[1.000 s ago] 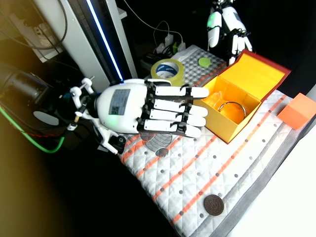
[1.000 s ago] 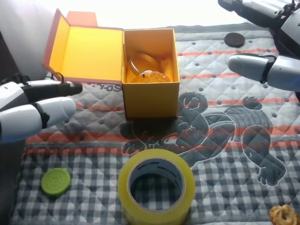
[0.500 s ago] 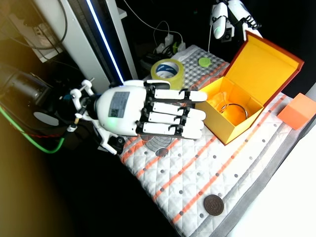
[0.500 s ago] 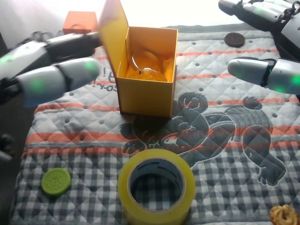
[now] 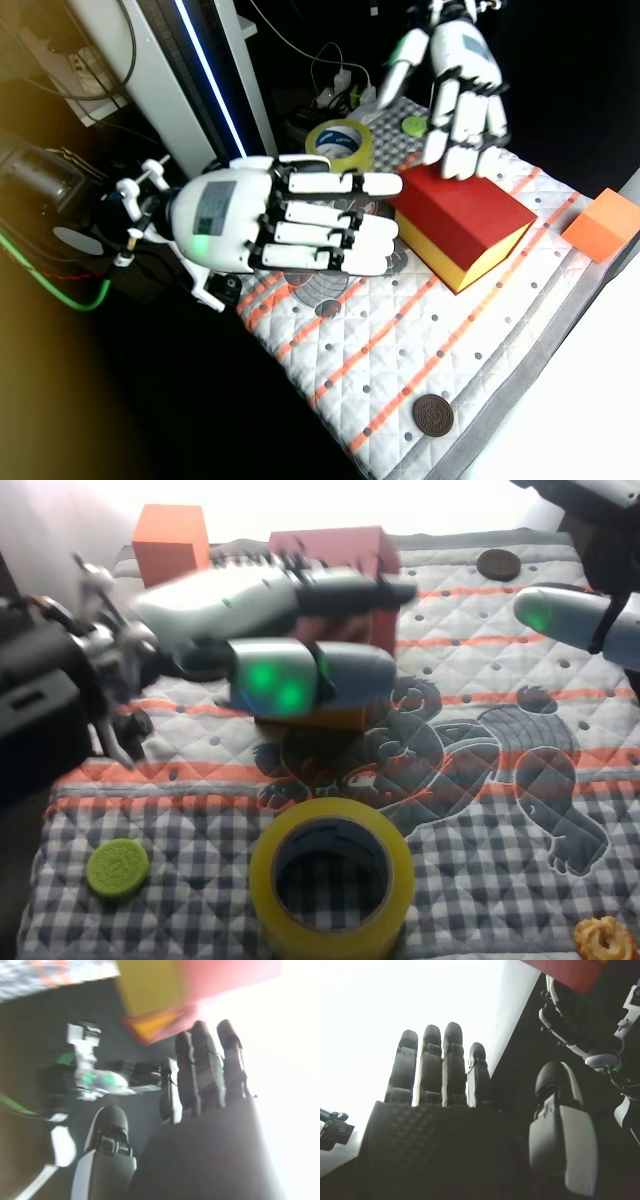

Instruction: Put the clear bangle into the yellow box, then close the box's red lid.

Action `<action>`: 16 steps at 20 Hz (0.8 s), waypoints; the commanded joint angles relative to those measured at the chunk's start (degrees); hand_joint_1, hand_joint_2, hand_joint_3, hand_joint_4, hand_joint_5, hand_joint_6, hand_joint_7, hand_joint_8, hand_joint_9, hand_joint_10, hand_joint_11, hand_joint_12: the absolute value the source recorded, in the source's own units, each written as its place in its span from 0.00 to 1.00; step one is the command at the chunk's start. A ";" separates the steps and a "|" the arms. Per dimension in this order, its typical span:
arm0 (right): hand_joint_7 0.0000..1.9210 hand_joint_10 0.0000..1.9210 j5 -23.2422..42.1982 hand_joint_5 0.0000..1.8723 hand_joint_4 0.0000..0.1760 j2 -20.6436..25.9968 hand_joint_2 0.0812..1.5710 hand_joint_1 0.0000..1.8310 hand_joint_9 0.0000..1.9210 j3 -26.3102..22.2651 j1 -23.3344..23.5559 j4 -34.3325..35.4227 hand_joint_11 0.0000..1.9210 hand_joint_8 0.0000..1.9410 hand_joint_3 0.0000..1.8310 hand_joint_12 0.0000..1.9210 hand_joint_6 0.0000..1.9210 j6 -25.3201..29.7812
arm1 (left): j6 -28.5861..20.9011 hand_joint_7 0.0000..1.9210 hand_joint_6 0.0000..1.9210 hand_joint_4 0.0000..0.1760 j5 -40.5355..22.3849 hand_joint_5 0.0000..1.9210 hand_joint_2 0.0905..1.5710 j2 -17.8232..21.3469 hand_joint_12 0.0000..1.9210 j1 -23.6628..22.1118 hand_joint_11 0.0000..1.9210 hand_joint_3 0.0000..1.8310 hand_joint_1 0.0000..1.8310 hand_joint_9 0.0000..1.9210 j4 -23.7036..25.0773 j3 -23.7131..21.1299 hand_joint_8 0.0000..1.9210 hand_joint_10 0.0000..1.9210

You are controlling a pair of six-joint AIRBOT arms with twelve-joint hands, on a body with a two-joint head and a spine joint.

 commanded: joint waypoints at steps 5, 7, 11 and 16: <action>0.11 0.01 6.96 0.10 0.39 0.54 0.82 0.12 0.09 -0.05 0.03 0.84 0.04 0.00 0.00 0.10 0.00 0.42 | -0.39 0.16 0.00 1.00 -0.62 0.06 0.77 -1.19 0.19 1.39 0.00 0.00 0.00 0.15 -0.12 1.48 0.00 0.00; 0.12 0.00 6.96 0.10 0.48 0.63 0.82 0.10 0.09 -0.10 -0.11 0.88 0.02 0.00 0.00 0.13 0.00 0.42 | -0.41 0.18 0.00 0.97 -2.60 0.11 0.79 -0.68 0.22 1.36 0.00 0.00 0.00 0.16 -1.49 1.51 0.00 0.00; 0.12 0.00 6.96 0.10 0.51 0.68 0.81 0.08 0.09 -0.16 -0.27 0.92 0.00 0.00 0.00 0.23 0.00 0.42 | -0.44 0.18 0.00 0.77 -11.08 0.09 0.77 1.90 0.27 0.94 0.00 0.00 0.00 0.17 -6.72 0.67 0.00 0.00; 0.14 0.00 7.65 0.10 0.54 1.86 0.80 0.08 0.10 -0.73 -0.72 0.83 0.00 0.00 0.00 0.21 0.00 0.42 | -0.52 0.17 0.00 0.47 -24.07 0.13 0.78 6.65 0.20 0.99 0.00 0.00 0.00 0.17 -11.35 -1.95 0.00 0.00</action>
